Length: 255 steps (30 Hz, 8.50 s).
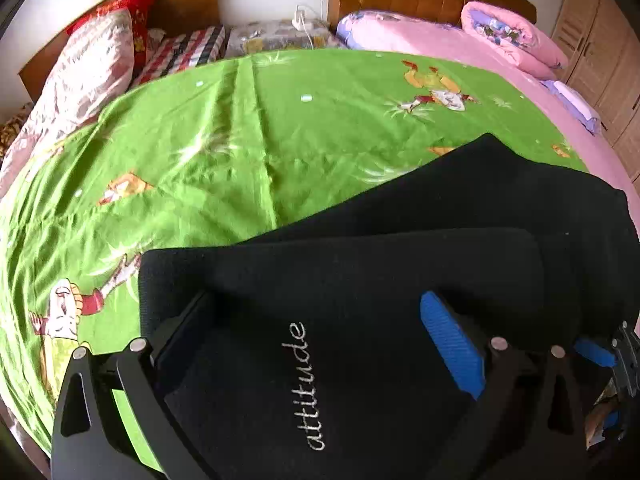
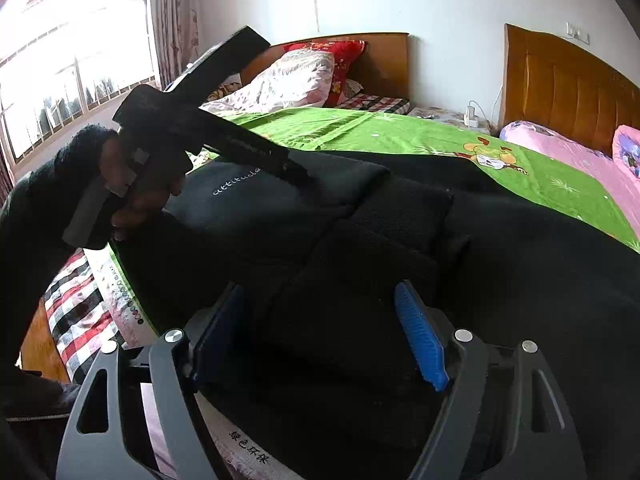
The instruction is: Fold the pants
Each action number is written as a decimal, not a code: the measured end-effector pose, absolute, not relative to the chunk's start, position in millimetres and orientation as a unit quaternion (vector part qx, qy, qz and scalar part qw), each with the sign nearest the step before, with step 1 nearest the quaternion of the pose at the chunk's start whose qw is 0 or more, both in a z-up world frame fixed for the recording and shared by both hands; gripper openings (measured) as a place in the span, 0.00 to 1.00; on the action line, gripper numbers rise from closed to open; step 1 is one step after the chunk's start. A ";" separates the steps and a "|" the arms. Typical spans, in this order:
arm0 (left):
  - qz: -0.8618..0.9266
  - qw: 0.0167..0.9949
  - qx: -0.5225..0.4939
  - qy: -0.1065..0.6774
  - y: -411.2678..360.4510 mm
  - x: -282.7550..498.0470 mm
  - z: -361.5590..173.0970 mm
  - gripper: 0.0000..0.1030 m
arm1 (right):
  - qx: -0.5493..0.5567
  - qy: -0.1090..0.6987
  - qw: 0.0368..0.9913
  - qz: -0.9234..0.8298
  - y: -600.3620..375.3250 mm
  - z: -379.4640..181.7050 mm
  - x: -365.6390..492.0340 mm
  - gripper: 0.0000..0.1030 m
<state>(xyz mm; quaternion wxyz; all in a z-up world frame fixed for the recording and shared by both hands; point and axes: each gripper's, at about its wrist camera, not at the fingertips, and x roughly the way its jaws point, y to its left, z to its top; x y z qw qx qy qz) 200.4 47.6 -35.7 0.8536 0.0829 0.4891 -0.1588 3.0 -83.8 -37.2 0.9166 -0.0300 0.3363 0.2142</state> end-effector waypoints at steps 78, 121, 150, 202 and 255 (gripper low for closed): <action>-0.192 0.894 0.098 0.393 -24.4 103.8 -47.4 0.99 | 0.364 0.354 0.861 0.032 -367.1 -61.4 -95.9 0.69; -0.124 0.924 -0.085 0.351 175.4 58.6 11.1 0.99 | -0.377 0.203 0.874 0.229 38.0 -38.9 -71.8 0.22; -0.264 0.774 -0.168 0.550 61.3 150.0 -36.0 0.56 | -0.223 0.176 0.926 0.247 -13.7 -3.4 -73.5 0.56; -0.193 0.864 -0.217 0.412 169.0 88.8 -15.0 0.23 | -0.188 0.244 0.951 -0.001 -91.4 -37.7 -87.4 0.86; -0.100 0.923 0.070 0.365 75.3 52.5 -25.5 0.99 | 0.026 0.388 0.799 0.459 -91.7 22.8 109.2 0.89</action>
